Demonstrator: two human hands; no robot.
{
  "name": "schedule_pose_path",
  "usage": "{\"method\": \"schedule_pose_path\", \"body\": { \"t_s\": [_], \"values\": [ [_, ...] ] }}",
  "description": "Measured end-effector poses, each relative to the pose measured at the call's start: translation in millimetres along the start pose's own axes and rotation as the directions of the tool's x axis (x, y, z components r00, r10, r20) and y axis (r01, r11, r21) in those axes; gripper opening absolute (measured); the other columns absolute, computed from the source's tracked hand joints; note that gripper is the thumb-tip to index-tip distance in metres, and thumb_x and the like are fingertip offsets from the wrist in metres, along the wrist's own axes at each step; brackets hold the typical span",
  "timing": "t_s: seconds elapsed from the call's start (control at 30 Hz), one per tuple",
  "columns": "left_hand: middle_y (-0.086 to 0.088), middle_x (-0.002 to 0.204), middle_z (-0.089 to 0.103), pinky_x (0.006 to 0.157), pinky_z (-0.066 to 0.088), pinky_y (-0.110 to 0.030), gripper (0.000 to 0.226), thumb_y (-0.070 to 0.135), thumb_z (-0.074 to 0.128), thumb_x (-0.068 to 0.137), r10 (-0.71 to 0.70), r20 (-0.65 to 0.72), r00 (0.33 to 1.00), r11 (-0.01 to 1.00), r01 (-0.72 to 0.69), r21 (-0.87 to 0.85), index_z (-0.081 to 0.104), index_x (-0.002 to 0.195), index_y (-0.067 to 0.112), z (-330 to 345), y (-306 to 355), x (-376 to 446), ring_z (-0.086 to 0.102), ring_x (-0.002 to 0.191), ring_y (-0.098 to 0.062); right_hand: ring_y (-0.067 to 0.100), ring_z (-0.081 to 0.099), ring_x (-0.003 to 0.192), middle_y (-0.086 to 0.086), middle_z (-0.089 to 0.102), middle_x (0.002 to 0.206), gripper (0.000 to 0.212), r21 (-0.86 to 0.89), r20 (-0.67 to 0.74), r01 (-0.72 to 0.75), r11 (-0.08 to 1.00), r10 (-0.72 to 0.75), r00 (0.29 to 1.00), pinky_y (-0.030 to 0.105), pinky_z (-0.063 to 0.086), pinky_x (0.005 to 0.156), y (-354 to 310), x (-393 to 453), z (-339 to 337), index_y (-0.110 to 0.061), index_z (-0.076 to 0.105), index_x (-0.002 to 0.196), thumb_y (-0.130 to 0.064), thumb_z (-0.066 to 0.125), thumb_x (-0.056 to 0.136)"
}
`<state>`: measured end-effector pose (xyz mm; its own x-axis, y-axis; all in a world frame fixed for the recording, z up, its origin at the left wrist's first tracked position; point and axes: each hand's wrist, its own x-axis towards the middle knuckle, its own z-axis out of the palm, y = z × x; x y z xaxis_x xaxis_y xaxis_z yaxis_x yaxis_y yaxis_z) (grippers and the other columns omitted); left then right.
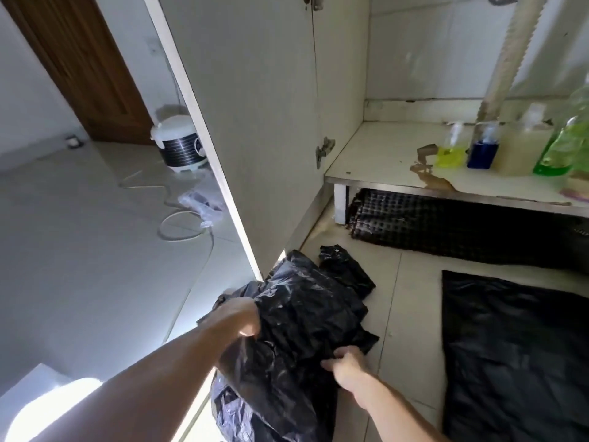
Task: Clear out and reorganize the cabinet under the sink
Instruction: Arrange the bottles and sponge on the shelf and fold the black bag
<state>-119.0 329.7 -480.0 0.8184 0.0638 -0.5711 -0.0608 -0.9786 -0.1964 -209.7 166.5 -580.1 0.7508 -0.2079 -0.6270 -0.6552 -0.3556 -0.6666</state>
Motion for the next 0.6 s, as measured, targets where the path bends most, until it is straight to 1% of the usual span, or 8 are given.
{"method": "schedule_pose_path", "body": {
  "t_s": [0.03, 0.07, 0.17, 0.23, 0.33, 0.43, 0.5, 0.6],
  "values": [
    [-0.006, 0.103, 0.056, 0.081, 0.05, -0.022, 0.035, 0.015, 0.054, 0.09, 0.009, -0.052, 0.999, 1.0, -0.008, 0.018, 0.057, 0.125, 0.008, -9.1, 8.0, -6.6, 0.059, 0.098, -0.019, 0.023, 0.06, 0.101, 0.003, 0.063, 0.095, 0.009, -0.042, -0.005, 0.078, 0.996, -0.078, 0.997, 0.026, 0.042, 0.072, -3.2, 0.1, -8.6, -0.021, 0.061, 0.081, -0.023, 0.062, 0.09],
    [-0.007, 0.11, 0.059, 0.085, 0.052, -0.027, 0.036, 0.013, 0.052, 0.089, 0.026, -0.099, 0.995, 0.999, -0.022, 0.038, 0.057, 0.124, 0.01, -19.9, 17.1, -15.5, 0.06, 0.104, -0.023, 0.019, 0.061, 0.089, -0.001, 0.06, 0.082, 0.024, -0.097, -0.011, 0.142, 0.985, -0.144, 0.99, 0.025, 0.04, 0.064, -7.2, -1.8, -19.8, -0.024, 0.056, 0.068, -0.027, 0.058, 0.092],
    [-0.006, 0.124, 0.056, 0.095, 0.047, -0.037, 0.036, 0.01, 0.051, 0.089, 0.119, -0.206, 0.971, 0.989, -0.097, 0.113, 0.056, 0.124, 0.012, -62.6, 46.3, -50.1, 0.056, 0.116, -0.028, 0.007, 0.054, 0.062, -0.006, 0.055, 0.067, 0.037, -0.204, 0.122, 0.274, 0.94, -0.253, 0.96, 0.02, 0.039, 0.058, -24.7, -24.4, -66.1, -0.021, 0.053, 0.062, -0.031, 0.048, 0.098],
    [-0.007, 0.122, 0.057, 0.094, 0.046, -0.038, 0.034, 0.005, 0.051, 0.087, 0.192, -0.279, 0.941, 0.979, -0.165, 0.119, 0.058, 0.119, 0.009, -94.4, 65.5, -79.4, 0.057, 0.114, -0.028, 0.007, 0.058, 0.073, -0.01, 0.058, 0.077, 0.027, -0.31, 0.186, 0.313, 0.898, -0.265, 0.946, 0.014, 0.041, 0.061, -44.9, -56.2, -105.5, -0.024, 0.059, 0.08, -0.039, 0.044, 0.099],
    [-0.01, 0.117, 0.058, 0.086, 0.047, -0.032, 0.033, 0.003, 0.046, 0.088, 0.286, -0.382, 0.879, 0.952, -0.307, 0.007, 0.058, 0.119, 0.005, -140.0, 91.4, -116.3, 0.057, 0.107, -0.025, 0.015, 0.054, 0.114, -0.005, 0.058, 0.119, 0.041, -0.384, 0.163, 0.368, 0.847, -0.33, 0.93, 0.023, 0.043, 0.097, -71.1, -103.9, -168.5, -0.023, 0.055, 0.125, -0.048, 0.05, 0.093],
    [-0.01, 0.118, 0.06, 0.084, 0.049, -0.03, 0.037, 0.006, 0.046, 0.089, 0.345, -0.486, 0.803, 0.838, -0.496, -0.226, 0.059, 0.125, 0.005, -180.3, 122.6, -153.8, 0.059, 0.104, -0.026, 0.012, 0.06, 0.11, -0.007, 0.064, 0.11, 0.041, -0.13, 0.205, 0.456, 0.881, -0.426, 0.881, 0.036, 0.045, 0.104, -90.3, -159.3, -219.1, -0.028, 0.063, 0.107, -0.054, 0.065, 0.075],
    [-0.009, 0.107, 0.065, 0.075, 0.052, -0.026, 0.035, 0.006, 0.05, 0.091, 0.35, -0.564, 0.748, 0.605, -0.64, -0.473, 0.061, 0.124, 0.005, -195.4, 146.2, -178.9, 0.064, 0.092, -0.022, 0.01, 0.06, 0.109, -0.009, 0.067, 0.105, 0.037, 0.04, 0.191, 0.506, 0.862, -0.504, 0.843, 0.033, 0.047, 0.099, -90.3, -190.0, -243.9, -0.027, 0.066, 0.097, -0.049, 0.069, 0.067],
    [-0.011, 0.094, 0.064, 0.065, 0.056, -0.03, 0.018, 0.004, 0.06, 0.087, 0.465, -0.533, 0.707, -0.018, -0.595, -0.804, 0.067, 0.103, 0.008, -186.1, 178.5, -220.5, 0.061, 0.076, -0.018, 0.007, 0.06, 0.104, -0.012, 0.068, 0.106, 0.017, 0.066, 0.052, 0.576, 0.815, -0.579, 0.814, 0.026, 0.05, 0.086, -79.5, -220.2, -262.8, -0.031, 0.063, 0.099, -0.035, 0.067, 0.083]
  ]
}}
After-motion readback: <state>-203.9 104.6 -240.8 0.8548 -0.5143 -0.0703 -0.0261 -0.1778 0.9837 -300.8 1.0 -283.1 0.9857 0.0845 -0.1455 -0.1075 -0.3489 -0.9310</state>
